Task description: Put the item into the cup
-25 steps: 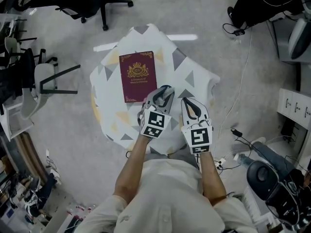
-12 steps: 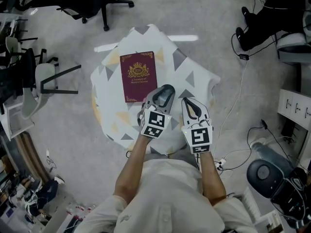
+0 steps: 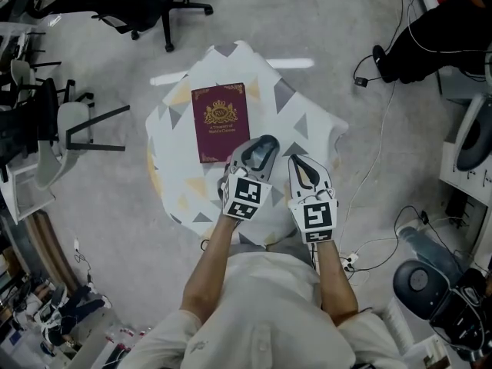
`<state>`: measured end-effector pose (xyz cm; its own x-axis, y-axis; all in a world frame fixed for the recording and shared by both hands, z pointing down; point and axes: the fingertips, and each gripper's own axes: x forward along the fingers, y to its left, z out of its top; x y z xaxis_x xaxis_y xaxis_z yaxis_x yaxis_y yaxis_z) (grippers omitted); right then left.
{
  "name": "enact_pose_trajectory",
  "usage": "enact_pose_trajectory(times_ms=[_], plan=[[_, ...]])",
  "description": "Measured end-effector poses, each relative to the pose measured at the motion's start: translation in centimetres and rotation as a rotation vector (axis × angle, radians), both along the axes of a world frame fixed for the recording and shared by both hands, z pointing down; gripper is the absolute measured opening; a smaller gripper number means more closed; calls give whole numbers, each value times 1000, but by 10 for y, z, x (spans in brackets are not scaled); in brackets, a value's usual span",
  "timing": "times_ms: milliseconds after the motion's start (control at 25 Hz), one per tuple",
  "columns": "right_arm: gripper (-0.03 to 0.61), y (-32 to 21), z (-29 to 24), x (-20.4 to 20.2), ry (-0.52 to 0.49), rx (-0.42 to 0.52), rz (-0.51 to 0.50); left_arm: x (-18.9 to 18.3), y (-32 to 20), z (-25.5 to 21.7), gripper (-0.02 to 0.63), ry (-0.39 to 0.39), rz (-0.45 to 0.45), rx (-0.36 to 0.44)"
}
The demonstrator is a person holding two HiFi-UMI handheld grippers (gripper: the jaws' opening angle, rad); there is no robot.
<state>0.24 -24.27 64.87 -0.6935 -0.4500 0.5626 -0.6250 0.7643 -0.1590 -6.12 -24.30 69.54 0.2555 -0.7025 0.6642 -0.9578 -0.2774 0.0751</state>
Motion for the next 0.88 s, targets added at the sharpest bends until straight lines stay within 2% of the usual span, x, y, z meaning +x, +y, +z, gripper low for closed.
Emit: enact_pose_trajectory(times_ms=[480, 880], plan=[[11, 7, -21, -3, -8, 49, 21, -11, 7, -37, 146, -1, -1, 72], [11, 18, -63, -1, -10, 133, 49, -18, 24, -98, 108, 40, 9, 199]])
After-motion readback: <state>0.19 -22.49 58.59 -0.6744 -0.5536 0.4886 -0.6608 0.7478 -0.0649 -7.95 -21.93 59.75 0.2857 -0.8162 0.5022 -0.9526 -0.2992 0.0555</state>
